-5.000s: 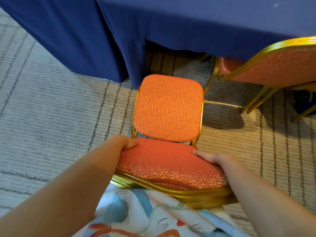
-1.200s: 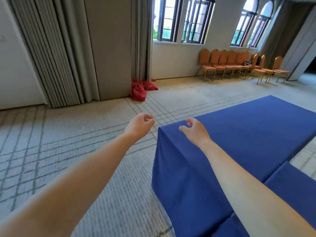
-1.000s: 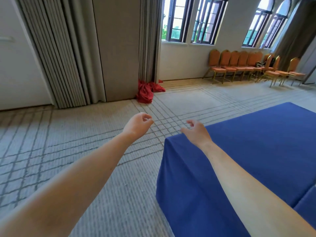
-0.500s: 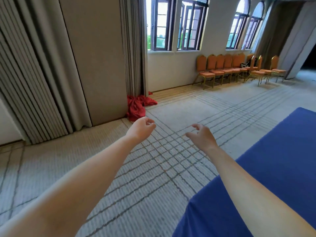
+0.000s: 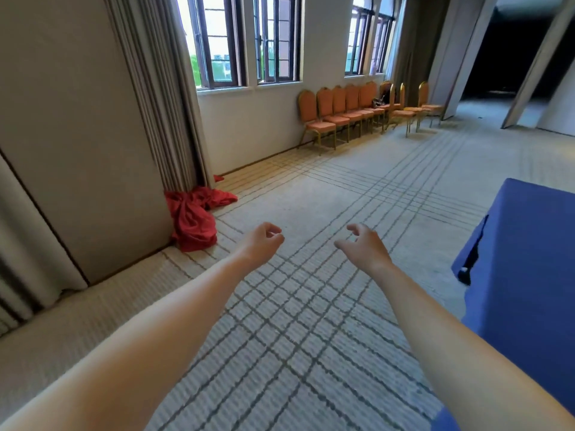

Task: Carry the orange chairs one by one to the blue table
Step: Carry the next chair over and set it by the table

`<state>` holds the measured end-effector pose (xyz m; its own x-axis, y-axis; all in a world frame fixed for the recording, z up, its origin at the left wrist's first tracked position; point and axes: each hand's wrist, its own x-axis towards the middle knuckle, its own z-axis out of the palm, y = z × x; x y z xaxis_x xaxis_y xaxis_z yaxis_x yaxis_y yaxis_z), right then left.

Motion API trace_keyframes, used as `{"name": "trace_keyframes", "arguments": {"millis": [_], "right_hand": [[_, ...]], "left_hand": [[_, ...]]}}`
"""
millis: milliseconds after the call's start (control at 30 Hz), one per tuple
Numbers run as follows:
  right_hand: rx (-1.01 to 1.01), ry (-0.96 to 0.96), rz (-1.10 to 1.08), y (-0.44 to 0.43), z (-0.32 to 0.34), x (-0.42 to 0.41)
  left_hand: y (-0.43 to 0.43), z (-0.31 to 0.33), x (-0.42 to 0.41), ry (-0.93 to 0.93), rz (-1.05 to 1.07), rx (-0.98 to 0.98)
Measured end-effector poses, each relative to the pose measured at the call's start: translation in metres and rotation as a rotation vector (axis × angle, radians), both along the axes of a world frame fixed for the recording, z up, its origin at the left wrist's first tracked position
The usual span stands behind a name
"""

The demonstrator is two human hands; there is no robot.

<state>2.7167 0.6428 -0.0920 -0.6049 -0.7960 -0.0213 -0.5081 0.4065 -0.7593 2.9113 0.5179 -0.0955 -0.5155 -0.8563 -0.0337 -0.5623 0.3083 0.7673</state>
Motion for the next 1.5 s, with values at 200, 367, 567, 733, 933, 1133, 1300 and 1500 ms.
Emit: {"name": "trace_keyframes", "arguments": {"millis": [200,367,567,733,933,1133,1300,1500], "right_hand": [[0.004,0.011,-0.04,-0.126,0.012,-0.073],[0.038,0.022,-0.083,-0.207,0.007,-0.136],[0.056,0.034,-0.194,-0.319,-0.005,-0.231],[0.049,0.043,-0.293,-0.42,0.008,-0.32],[0.032,0.027,-0.415,-0.503,0.017,-0.424],[0.038,0.032,-0.486,-0.578,0.0,-0.552],[0.025,0.022,-0.484,-0.645,-0.004,-0.688],[0.044,0.015,-0.461,-0.715,0.01,-0.847]], "left_hand": [[-0.143,0.01,-0.085,0.047,-0.057,0.026],[-0.237,0.003,-0.153,0.059,-0.094,0.052],[-0.364,-0.006,-0.253,0.068,-0.18,0.054],[-0.495,0.007,-0.357,0.098,-0.248,0.07],[-0.609,0.005,-0.484,0.138,-0.299,0.123],[-0.688,-0.011,-0.623,0.129,-0.34,0.126],[-0.744,0.0,-0.758,0.16,-0.33,0.114],[-0.806,0.018,-0.914,0.118,-0.351,0.107]]}}
